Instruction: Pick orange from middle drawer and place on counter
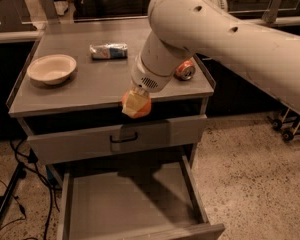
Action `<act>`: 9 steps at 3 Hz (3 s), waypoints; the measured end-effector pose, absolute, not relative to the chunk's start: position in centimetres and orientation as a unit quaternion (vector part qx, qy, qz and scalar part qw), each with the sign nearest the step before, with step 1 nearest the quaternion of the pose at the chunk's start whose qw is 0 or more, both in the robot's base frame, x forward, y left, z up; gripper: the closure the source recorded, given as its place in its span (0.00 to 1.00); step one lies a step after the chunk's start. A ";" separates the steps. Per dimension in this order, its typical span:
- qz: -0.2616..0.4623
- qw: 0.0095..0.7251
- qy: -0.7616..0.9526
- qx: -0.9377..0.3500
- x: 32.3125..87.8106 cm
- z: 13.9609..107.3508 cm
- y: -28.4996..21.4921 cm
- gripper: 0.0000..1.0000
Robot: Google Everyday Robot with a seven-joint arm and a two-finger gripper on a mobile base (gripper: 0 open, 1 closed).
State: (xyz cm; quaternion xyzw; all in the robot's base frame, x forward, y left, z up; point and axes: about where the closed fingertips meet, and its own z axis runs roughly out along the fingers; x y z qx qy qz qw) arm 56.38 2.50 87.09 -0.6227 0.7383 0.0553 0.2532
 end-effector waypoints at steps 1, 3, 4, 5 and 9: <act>0.025 0.276 0.742 -0.611 58.7 88.8 3.2 1.00; 0.041 0.278 0.737 -0.615 60.5 89.4 3.5 1.00; 0.058 0.278 0.724 -0.628 63.2 90.3 4.3 1.00; 0.074 0.272 0.701 -0.655 66.0 91.1 5.8 1.00; 0.092 0.171 0.643 -0.741 70.5 87.1 9.6 1.00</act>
Offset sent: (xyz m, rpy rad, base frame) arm 0.0205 0.0067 0.0158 -0.0099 -0.0615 -0.0345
